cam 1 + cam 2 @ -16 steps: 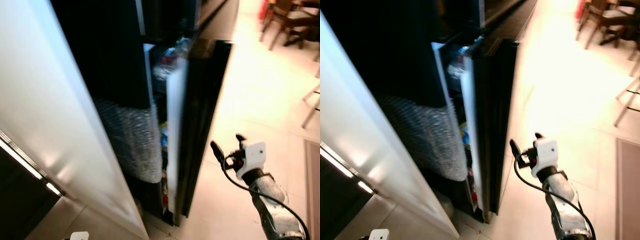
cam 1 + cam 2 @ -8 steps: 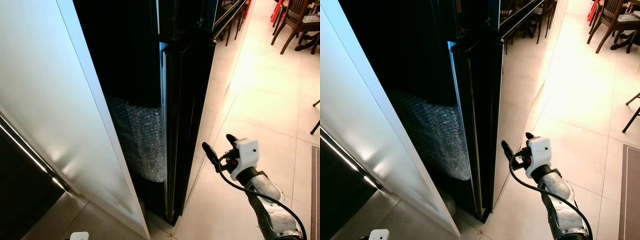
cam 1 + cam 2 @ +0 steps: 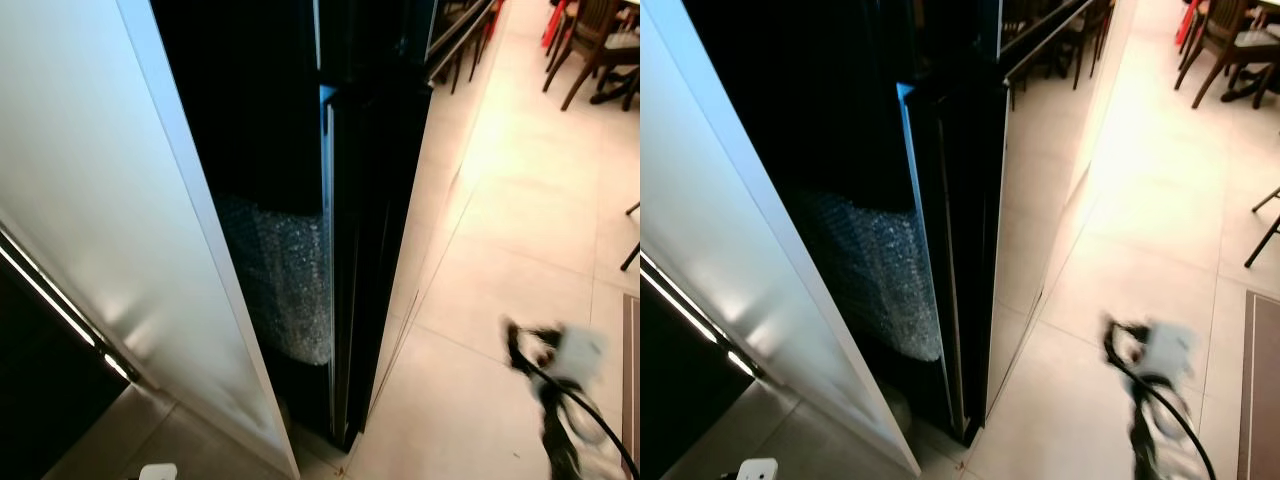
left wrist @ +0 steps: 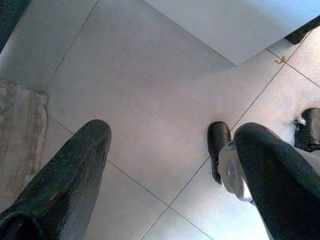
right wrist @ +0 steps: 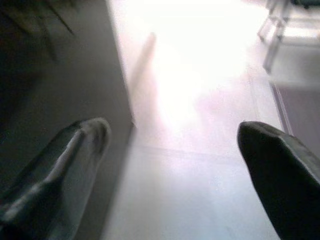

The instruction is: Restocking fridge

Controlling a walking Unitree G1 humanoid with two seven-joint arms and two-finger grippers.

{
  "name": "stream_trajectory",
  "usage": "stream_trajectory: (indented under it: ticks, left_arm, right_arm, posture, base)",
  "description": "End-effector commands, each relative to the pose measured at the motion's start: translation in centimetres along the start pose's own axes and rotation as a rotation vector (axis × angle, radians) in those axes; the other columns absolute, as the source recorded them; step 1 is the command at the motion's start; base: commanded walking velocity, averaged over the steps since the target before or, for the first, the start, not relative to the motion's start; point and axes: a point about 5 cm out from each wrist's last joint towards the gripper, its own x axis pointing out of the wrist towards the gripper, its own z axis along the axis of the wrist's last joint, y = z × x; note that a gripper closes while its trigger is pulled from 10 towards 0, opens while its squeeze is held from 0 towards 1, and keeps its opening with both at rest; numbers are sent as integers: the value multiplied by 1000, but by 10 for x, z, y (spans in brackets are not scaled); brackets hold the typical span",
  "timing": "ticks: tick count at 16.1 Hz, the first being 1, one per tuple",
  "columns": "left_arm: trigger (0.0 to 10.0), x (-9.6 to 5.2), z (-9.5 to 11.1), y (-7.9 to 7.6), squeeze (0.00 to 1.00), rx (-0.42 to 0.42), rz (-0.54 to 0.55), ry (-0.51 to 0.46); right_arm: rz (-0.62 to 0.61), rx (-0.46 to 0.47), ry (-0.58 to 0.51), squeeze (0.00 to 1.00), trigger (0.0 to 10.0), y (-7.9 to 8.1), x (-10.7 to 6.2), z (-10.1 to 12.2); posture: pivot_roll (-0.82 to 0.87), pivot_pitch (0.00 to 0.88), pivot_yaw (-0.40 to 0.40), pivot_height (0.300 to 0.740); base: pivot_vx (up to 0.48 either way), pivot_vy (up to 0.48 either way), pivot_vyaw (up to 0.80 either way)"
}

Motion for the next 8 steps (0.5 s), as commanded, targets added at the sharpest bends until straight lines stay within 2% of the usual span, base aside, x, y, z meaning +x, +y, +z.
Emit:
stream_trajectory:
  ticks: [1, 2, 3, 4, 6, 7, 8]
  left_arm:
    - [10000, -1, -4, 2, 0, 18, 6, 15]
    - [10000, -1, -5, 2, 0, 36, 0, 25]
    - [10000, -1, -4, 2, 0, 65, -6, 33]
    - [10000, -1, -4, 2, 0, 70, -6, 35]
    - [10000, -1, -5, 2, 0, 54, 5, 31]
    - [10000, -1, -5, 2, 0, 53, 5, 30]
    - [10000, -1, -5, 2, 0, 53, 5, 29]
  right_arm:
    - [-46, 35, 90, 0, 10000, -6, -4, -20]
    - [-67, 4, 189, 0, 10000, -9, -10, -41]
    - [-10, -79, 330, 0, 10000, -3, -23, -71]
    - [16, -115, 378, 0, 10000, 0, -28, -80]
    - [202, -370, 626, 0, 10000, 11, -64, -130]
    - [243, -432, 685, 0, 10000, 13, -76, -142]
    - [232, -420, 712, 0, 10000, 13, -81, -148]
  posture:
    - [-81, 0, 44, 740]
    - [-87, 0, 50, 740]
    - [-91, 0, 47, 740]
    - [-88, 0, 46, 740]
    - [-63, 0, 41, 740]
    - [-63, 0, 41, 740]
    - [-60, 0, 51, 740]
  base:
    - [0, 0, 0]
    - [0, 0, 0]
    - [0, 0, 0]
    - [0, 0, 0]
    - [0, 0, 0]
    - [0, 0, 0]
    - [0, 0, 0]
